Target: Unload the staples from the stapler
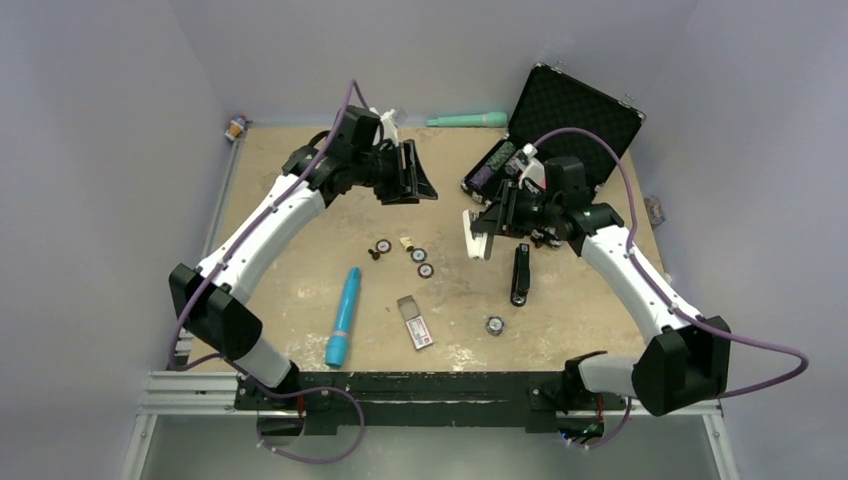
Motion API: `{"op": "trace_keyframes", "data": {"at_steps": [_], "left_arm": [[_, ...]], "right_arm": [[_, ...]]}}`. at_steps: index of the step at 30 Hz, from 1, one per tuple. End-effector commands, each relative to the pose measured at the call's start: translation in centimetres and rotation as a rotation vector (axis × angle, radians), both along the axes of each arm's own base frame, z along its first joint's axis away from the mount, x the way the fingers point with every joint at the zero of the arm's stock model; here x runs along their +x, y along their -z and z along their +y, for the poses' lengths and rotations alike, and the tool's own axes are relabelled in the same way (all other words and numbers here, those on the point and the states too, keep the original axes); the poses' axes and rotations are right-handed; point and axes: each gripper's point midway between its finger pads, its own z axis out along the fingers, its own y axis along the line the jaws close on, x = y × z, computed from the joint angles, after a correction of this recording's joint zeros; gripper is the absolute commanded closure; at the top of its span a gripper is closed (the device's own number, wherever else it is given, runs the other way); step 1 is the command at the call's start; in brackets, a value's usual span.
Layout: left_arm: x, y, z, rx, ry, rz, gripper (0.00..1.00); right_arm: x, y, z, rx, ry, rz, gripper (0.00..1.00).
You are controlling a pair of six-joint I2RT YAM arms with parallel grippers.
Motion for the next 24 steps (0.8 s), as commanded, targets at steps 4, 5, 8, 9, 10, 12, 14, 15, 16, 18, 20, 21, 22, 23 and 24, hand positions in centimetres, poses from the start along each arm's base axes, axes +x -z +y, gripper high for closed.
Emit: {"op": "trace_keyframes", "data": {"at_steps": [4, 5, 8, 9, 10, 12, 14, 15, 16, 18, 20, 21, 22, 23, 24], "left_arm": [[1.3, -1.4, -5.4, -0.151, 0.080, -0.017, 0.59], [1.3, -1.2, -5.9, -0.155, 0.089, -0.008, 0.61], [1.2, -0.6, -7.5, -0.155, 0.115, 0.006, 0.66], [1.1, -0.3, -7.9, -0.153, 0.122, 0.012, 0.71], [1.2, 0.0, -8.2, -0.149, 0.122, 0.021, 0.76], [1.3, 0.7, -8.7, -0.150, 0.125, 0.037, 0.84], [1.3, 1.3, -9.2, -0.152, 0.128, 0.056, 0.92], [1.4, 1.6, -9.4, -0.154, 0.127, 0.064, 0.95], [1.5, 1.9, -9.5, -0.152, 0.126, 0.070, 1.00], [1.6, 2.6, -9.8, -0.143, 0.115, 0.085, 1.00], [1.8, 3.2, -9.9, -0.136, 0.108, 0.099, 1.00], [1.8, 3.5, -10.2, -0.136, 0.110, 0.104, 1.00], [1.8, 3.6, -10.3, -0.135, 0.109, 0.107, 1.00], [1.9, 3.9, -10.4, -0.130, 0.108, 0.110, 1.00], [2.0, 4.1, -10.5, -0.125, 0.104, 0.113, 1.00]], "right_arm": [[-0.4, 1.0, 0.7, 0.000, -0.053, 0.010, 1.00], [-0.3, 1.2, 0.7, -0.001, -0.055, 0.014, 1.00], [-0.1, 1.4, 0.8, -0.009, -0.059, 0.023, 1.00], [0.0, 1.4, 0.8, -0.012, -0.058, 0.024, 1.00], [0.1, 1.3, 0.8, -0.015, -0.058, 0.022, 1.00], [0.3, 1.0, 0.8, -0.017, -0.060, 0.013, 1.00], [0.5, 0.8, 0.9, -0.021, -0.060, 0.007, 1.00], [0.6, 0.7, 0.9, -0.022, -0.061, 0.005, 1.00], [0.7, 0.6, 0.9, -0.023, -0.061, 0.001, 1.00], [0.8, 0.5, 0.9, -0.020, -0.059, -0.007, 1.00], [0.8, 0.4, 0.9, -0.016, -0.057, -0.009, 1.00], [0.9, 0.4, 1.0, -0.013, -0.056, -0.013, 1.00], [0.8, 0.3, 1.0, -0.010, -0.057, -0.013, 1.00], [0.8, 0.3, 1.0, -0.007, -0.055, -0.012, 1.00], [0.7, 0.3, 1.0, -0.005, -0.055, -0.011, 1.00]]}}
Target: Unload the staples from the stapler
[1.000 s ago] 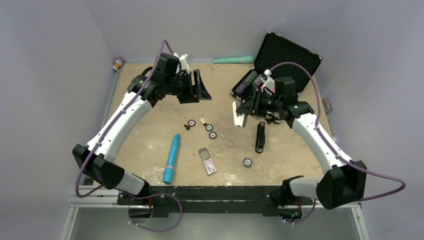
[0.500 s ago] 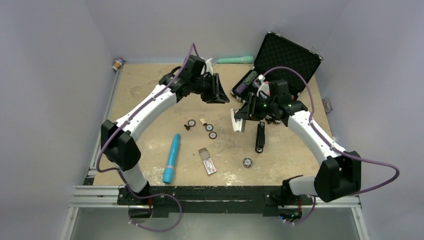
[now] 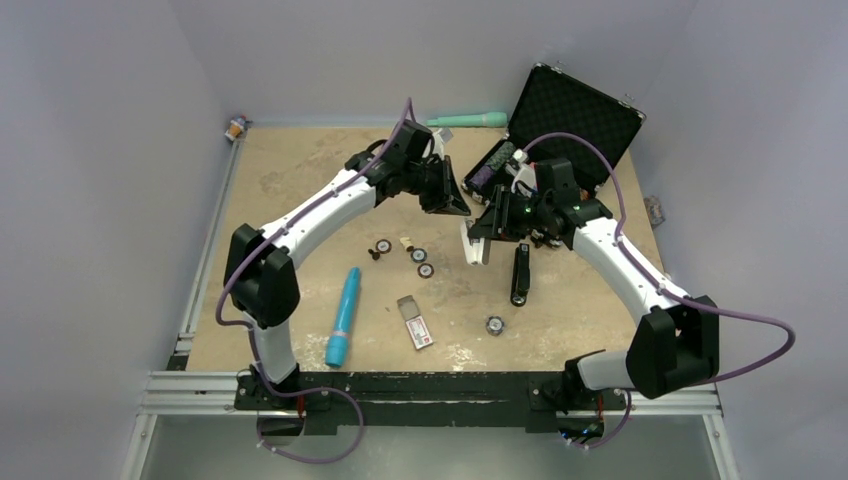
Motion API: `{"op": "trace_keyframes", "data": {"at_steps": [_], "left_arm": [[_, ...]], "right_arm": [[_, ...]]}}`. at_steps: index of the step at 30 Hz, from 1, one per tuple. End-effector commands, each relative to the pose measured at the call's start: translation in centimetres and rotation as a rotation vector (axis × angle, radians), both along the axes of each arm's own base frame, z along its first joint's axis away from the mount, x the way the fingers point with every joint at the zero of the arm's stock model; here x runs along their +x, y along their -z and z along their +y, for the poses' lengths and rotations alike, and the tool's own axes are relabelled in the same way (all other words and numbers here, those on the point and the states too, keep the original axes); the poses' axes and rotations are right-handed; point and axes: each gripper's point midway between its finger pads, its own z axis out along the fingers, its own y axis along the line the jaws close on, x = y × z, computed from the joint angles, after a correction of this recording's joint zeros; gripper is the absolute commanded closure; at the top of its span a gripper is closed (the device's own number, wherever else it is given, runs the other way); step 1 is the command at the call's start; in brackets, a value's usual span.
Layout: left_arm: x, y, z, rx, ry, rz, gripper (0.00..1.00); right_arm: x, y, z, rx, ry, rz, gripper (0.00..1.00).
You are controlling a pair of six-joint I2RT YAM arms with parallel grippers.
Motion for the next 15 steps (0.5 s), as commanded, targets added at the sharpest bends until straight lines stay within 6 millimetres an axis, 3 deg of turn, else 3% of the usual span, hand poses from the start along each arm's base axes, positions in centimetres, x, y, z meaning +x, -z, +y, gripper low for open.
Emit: {"op": "trace_keyframes", "data": {"at_steps": [1, 15], "left_arm": [[0.9, -1.5, -1.4, -0.042, -0.004, -0.041, 1.00], [0.6, 2.3, -0.5, 0.061, -0.003, 0.016, 1.00]], "right_arm": [[0.6, -2.8, 0.5, 0.039, -0.016, -0.091, 1.00], [0.9, -4.3, 0.4, 0.051, 0.009, -0.132, 1.00]]}}
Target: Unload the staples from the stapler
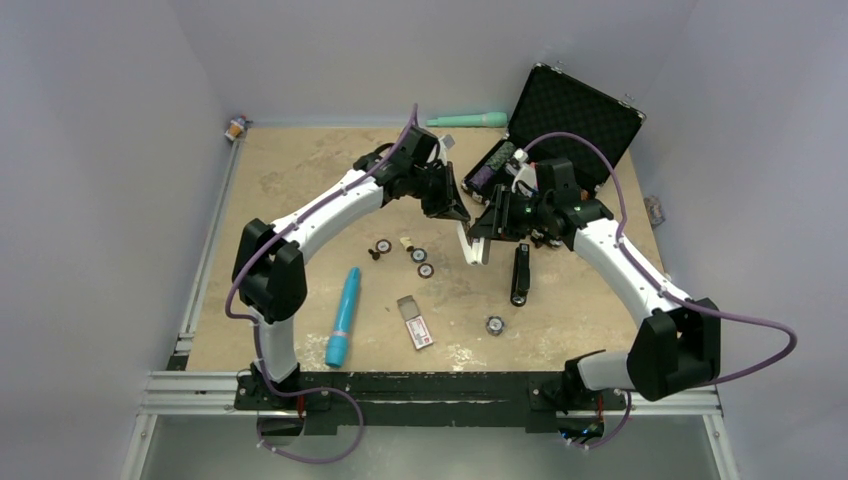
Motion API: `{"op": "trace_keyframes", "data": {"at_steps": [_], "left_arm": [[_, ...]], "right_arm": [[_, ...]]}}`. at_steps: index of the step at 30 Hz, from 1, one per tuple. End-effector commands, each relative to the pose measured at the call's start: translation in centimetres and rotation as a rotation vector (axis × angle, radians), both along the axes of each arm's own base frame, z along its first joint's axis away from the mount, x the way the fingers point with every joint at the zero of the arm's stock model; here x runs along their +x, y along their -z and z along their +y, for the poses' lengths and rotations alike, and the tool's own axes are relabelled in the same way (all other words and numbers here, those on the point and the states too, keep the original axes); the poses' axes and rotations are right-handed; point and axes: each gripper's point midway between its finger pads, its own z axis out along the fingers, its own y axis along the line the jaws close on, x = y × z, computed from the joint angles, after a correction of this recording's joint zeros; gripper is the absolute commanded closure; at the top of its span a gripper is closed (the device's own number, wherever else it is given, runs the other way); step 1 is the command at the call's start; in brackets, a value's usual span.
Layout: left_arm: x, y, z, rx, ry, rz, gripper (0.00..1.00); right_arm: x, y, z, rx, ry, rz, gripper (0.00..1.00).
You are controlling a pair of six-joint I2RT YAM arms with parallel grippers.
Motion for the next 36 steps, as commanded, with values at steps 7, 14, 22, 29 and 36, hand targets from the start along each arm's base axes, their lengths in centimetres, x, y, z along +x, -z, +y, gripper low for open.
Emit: {"op": "trace_keyframes", "data": {"at_steps": [7, 14, 22, 29, 36], "left_arm": [[0.1, -0.3, -0.1, 0.011, 0.012, -0.018, 1.00], [-0.2, 0.1, 0.0, 0.015, 0.017, -0.009, 1.00], [-0.9, 0.8, 0.7, 0.038, 0.017, 0.003, 1.00], [-1.4, 1.5, 2.3, 0.095, 0.013, -0.001, 1.00], [-2.4, 2.2, 4.8, 0.141, -0.010, 0.009, 1.00]], "right_arm": [[1.0, -3.7, 0.4, 0.042, 0.009, -0.118, 1.00], [1.1, -3.6, 0.3, 0.039, 0.015, -0.118, 1.00], [1.7, -4.7, -0.2, 0.020, 0.059, -0.154, 1.00], [2.2, -8.1, -0.7, 0.020, 0.100, -0.211, 1.00], [2.6, -12.1, -2.6, 0.011, 0.206, -0.310, 1.00]]}}
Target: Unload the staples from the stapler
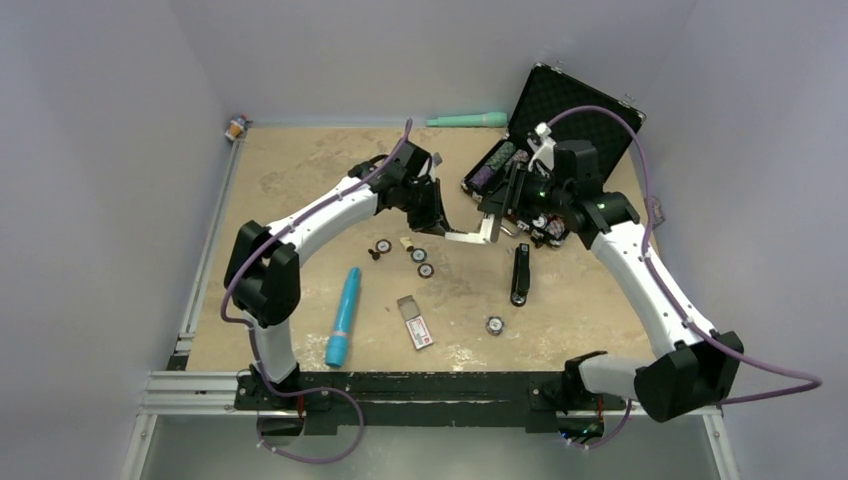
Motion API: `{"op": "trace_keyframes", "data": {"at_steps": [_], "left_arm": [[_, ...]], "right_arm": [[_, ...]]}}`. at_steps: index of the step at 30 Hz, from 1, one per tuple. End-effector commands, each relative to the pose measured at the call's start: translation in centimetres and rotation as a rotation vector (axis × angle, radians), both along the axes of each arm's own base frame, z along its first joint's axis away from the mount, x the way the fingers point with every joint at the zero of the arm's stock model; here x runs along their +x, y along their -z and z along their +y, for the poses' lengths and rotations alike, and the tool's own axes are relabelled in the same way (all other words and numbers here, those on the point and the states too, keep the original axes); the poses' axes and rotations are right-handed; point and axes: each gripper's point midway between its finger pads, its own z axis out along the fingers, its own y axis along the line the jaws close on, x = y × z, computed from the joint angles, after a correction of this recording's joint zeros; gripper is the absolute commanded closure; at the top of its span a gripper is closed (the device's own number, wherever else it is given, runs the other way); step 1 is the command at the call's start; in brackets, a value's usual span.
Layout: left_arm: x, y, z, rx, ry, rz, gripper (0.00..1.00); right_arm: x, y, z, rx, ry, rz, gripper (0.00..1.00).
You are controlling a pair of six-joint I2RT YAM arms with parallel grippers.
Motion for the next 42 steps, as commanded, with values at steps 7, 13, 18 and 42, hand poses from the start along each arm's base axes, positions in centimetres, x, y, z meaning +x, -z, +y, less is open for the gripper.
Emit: {"op": "trace_keyframes", "data": {"at_steps": [7, 13, 18, 42], "left_arm": [[-2.3, -1.0, 3.9, 0.058, -0.007, -0.038, 1.00], [-2.9, -2.5, 5.4, 0.032, -0.003, -0.095, 1.00], [-3.6, -6.4, 5.7, -0.063, 0.095, -0.229, 0.69], [-7.1, -22.7, 9.4, -0.238, 0.222, -0.756, 0.08]], "right_arm": [[0.5, -7.1, -0.8, 0.074, 0.068, -0.188, 1.00], [-0.1, -7.6, -0.6, 0.103, 0.055, -0.192, 1.00], [-0.7, -8.6, -0.1, 0.151, 0.028, -0.204, 1.00], [-3.3, -16.7, 1.9, 0.363, -0.095, -0.356, 1.00]]}}
